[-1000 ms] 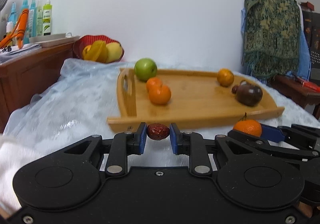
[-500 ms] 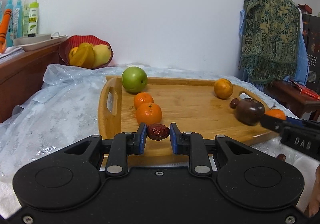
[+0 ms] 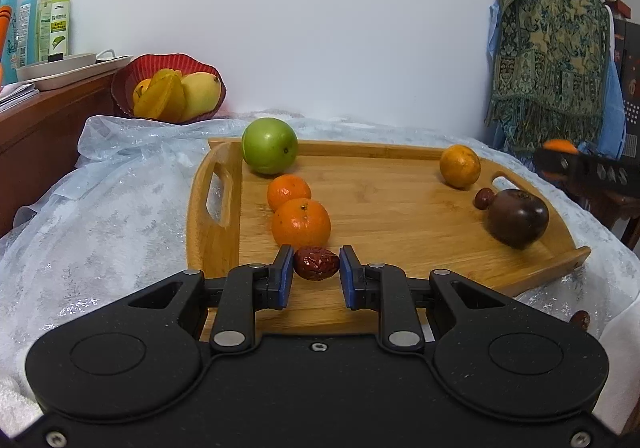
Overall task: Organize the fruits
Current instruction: 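Carry the date with the left tool while the right tool carries the tangerine over the tray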
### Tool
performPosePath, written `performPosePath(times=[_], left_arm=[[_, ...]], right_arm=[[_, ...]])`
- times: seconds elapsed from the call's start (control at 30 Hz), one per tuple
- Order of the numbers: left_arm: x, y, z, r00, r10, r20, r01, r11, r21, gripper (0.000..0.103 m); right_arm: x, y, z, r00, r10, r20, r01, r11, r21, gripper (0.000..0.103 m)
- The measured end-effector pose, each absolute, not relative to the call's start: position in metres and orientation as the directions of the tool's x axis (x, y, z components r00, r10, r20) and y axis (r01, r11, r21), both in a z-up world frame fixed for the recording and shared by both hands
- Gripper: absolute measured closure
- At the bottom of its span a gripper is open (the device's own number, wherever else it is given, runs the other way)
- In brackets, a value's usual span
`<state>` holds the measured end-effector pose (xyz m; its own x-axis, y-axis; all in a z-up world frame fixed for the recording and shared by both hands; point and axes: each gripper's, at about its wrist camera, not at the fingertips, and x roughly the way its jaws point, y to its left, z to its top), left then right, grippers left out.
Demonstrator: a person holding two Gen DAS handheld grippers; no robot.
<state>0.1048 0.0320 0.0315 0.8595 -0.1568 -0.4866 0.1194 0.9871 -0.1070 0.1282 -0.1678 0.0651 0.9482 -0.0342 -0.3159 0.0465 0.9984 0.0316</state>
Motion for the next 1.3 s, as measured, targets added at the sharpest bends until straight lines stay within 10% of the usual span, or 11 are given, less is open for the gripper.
performPosePath(times=[1.3], left_arm=[[0.129, 0.025, 0.020, 0.837, -0.147, -0.528, 0.117, 0.989, -0.090, 0.080]], right_arm=[[0.181, -0.124, 0.025, 0.814, 0.152, -0.560, -0.171, 0.985, 0.018, 0.059]])
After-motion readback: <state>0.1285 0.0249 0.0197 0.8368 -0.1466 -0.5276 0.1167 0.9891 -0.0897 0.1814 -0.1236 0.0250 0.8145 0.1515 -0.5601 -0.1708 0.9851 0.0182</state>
